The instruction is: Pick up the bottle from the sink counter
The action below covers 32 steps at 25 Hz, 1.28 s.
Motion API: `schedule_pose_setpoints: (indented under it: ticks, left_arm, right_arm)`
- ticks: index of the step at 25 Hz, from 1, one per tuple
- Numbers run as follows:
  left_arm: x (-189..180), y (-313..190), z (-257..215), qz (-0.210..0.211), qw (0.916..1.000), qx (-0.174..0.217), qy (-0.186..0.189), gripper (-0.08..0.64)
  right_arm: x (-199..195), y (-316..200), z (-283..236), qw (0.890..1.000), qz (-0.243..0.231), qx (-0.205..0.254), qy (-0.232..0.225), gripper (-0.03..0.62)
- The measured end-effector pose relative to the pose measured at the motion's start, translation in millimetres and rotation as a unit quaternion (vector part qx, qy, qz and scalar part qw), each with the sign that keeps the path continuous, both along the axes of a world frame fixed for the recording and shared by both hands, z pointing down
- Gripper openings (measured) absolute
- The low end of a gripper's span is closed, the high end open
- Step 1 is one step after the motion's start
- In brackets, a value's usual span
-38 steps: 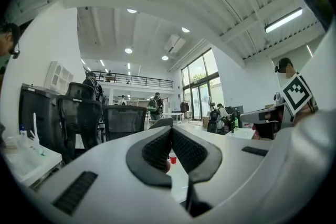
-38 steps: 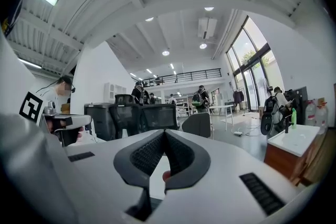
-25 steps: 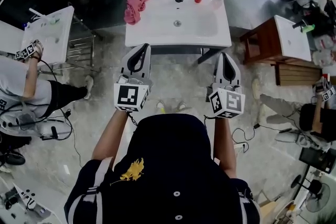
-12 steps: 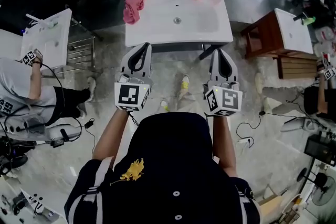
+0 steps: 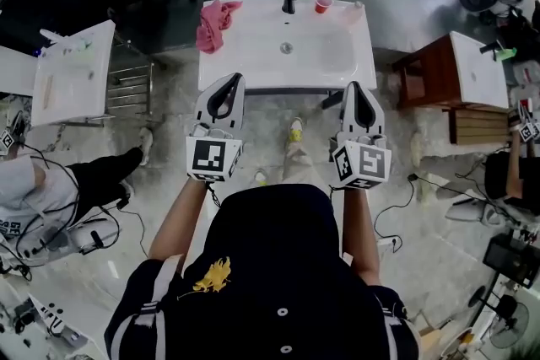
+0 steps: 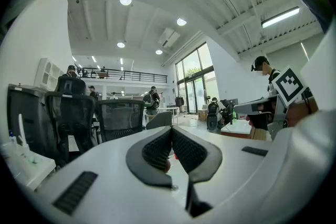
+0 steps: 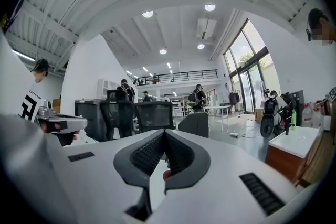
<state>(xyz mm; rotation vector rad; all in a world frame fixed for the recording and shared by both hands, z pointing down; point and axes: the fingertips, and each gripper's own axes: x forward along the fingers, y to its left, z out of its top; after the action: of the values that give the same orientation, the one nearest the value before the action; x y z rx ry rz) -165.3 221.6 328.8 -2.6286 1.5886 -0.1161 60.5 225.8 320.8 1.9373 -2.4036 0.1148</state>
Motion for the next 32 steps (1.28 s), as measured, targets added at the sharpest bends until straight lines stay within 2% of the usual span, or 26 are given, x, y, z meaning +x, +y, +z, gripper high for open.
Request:
schedule_pose_setpoints:
  ticks: [11,15,18,26,32]
  left_arm:
    - [61,-129,6,-0.042,0.9991,-0.006,-0.001,0.018]
    - [74,-158,6,-0.075,0.9971,-0.004,-0.014,0.018]
    - [84,-184,1,-0.082,0.9966,-0.004,-0.005,0.018]
    - [64,-210,-2,-0.101,0.9947,-0.013,0.005,0.018]
    - [48,-223,-2,-0.084,0.9963,-0.006,0.014,0.018]
  right_arm:
    - [49,-141,17,0.998,-0.057,-0.018,-0.003,0.026]
    - [55,-175,26,0.996,-0.086,-0.028,-0.011,0.026]
    - [67,-203,22,0.996,-0.090,-0.021,-0.010,0.026]
    - [68,-239,21,0.996,-0.089,-0.024,-0.016,0.026]
    - [53,-245,12,0.997,-0.073,-0.013,-0.007,0.026]
